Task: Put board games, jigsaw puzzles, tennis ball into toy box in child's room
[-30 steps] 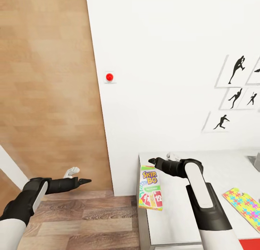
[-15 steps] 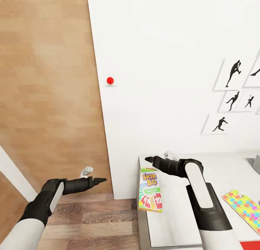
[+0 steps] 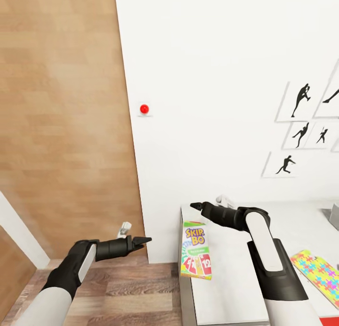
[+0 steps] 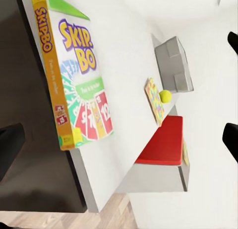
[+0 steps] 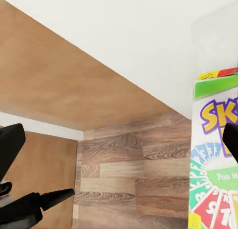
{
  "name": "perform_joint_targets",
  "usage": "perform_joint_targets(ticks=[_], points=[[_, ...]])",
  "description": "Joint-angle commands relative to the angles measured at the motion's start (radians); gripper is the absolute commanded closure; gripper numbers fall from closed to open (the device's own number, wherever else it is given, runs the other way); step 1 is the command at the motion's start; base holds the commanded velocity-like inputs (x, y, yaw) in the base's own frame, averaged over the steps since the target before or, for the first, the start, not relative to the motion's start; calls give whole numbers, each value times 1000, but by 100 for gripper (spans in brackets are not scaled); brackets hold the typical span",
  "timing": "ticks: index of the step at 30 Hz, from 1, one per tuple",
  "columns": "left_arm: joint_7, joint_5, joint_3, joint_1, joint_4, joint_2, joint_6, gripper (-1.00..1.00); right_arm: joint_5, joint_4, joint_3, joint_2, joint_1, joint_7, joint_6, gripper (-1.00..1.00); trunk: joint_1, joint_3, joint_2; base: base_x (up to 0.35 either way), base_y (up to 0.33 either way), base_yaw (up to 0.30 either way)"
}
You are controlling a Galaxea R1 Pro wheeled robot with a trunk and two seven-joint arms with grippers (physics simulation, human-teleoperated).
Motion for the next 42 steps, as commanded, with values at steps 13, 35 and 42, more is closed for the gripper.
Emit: perform_joint_targets(ticks=[13, 35, 42], points=[[-22, 16, 13, 0, 5, -22, 6, -100, -5, 4, -7, -65, 11, 199, -13, -100, 1, 0, -2, 0, 0, 0], [-7, 130, 108, 2, 119, -23, 15, -100, -5, 9, -6, -67, 11, 213, -14, -100, 16, -12, -30, 0, 0, 0], [-6, 130, 110, 2, 139, -22, 14, -100, -6, 8, -6, -67, 11, 213, -14, -100, 43, -34, -79, 0, 0, 0]])
